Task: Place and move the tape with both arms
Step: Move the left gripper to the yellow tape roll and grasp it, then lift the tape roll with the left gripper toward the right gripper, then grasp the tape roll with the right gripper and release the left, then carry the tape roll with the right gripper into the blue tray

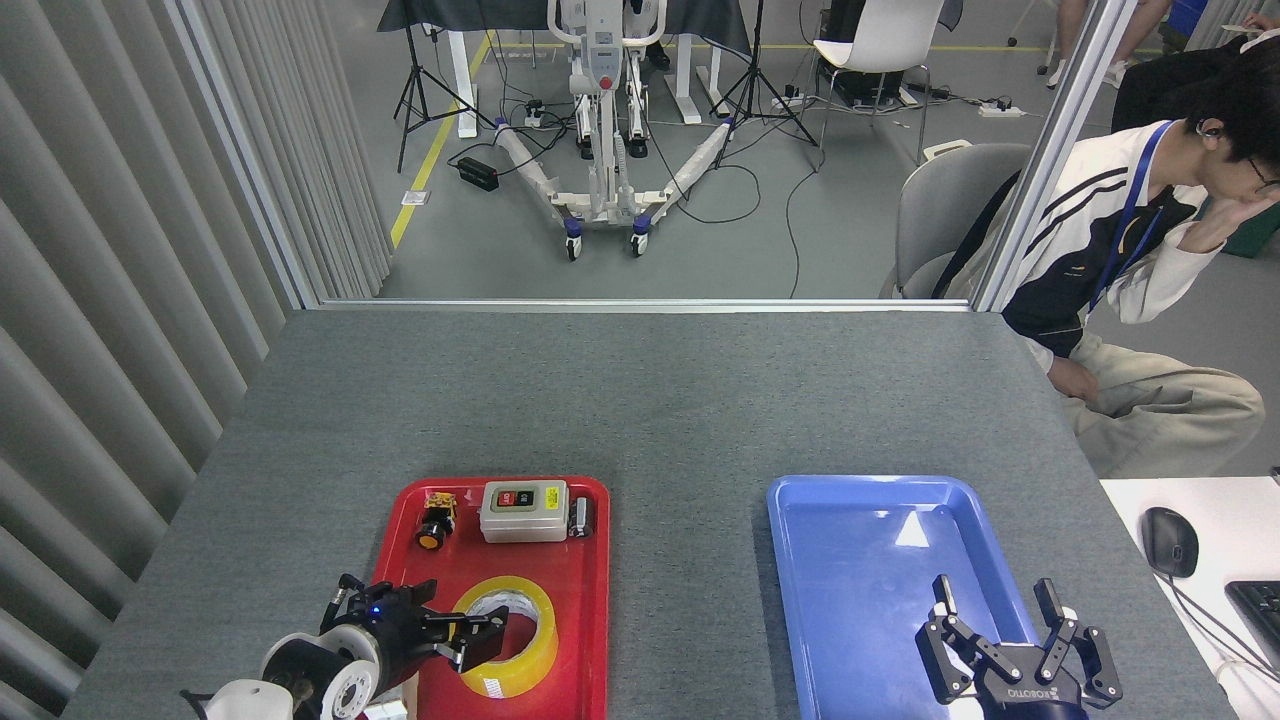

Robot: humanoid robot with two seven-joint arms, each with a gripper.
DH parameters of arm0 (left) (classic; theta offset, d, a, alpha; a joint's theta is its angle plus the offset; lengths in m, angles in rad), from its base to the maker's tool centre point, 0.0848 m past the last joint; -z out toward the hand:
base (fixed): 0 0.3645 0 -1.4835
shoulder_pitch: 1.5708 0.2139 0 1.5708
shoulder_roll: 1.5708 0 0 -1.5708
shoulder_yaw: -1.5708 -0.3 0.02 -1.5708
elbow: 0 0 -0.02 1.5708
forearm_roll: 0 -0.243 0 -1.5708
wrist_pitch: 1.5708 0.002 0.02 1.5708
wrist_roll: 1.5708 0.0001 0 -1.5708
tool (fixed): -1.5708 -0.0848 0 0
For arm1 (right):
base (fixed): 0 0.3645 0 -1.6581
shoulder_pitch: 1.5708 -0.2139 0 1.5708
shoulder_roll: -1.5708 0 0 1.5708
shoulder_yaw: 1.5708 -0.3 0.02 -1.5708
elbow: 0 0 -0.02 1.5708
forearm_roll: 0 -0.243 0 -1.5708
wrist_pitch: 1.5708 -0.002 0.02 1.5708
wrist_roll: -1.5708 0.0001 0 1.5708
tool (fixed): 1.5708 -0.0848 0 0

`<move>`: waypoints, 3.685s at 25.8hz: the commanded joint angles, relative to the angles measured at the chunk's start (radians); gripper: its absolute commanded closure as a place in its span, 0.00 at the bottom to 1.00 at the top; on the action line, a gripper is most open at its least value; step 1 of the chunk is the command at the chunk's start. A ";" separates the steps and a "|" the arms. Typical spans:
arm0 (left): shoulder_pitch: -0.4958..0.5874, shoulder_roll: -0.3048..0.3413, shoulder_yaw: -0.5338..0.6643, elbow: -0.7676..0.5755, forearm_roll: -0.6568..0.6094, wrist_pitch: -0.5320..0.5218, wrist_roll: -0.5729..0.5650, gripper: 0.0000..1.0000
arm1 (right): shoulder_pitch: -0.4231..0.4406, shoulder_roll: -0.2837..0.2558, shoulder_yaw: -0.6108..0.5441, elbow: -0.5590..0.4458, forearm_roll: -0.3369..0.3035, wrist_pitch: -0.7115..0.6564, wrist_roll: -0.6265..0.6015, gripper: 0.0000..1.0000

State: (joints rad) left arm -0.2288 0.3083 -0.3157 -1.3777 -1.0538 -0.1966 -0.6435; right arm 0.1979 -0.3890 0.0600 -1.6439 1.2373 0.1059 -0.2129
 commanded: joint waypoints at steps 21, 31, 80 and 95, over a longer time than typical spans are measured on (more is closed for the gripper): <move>-0.122 0.008 -0.097 0.100 0.005 -0.101 -0.169 0.82 | 0.001 0.010 -0.002 -0.001 0.001 0.003 0.003 0.00; -0.165 0.000 -0.086 0.092 0.080 -0.228 -0.157 1.00 | 0.001 0.015 -0.002 -0.002 0.010 -0.034 -0.003 0.00; -0.073 -0.376 0.098 0.181 0.333 -0.589 0.173 0.99 | -0.140 0.093 0.238 0.108 0.037 -0.821 -0.120 0.79; -0.072 -0.365 0.310 0.275 0.400 -0.589 0.180 0.00 | -0.137 0.078 0.228 0.099 0.060 -0.792 -0.122 1.00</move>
State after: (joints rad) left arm -0.3044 -0.0589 -0.0971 -1.1229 -0.6656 -0.7846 -0.4625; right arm 0.0619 -0.3049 0.2946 -1.5427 1.2971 -0.7066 -0.3346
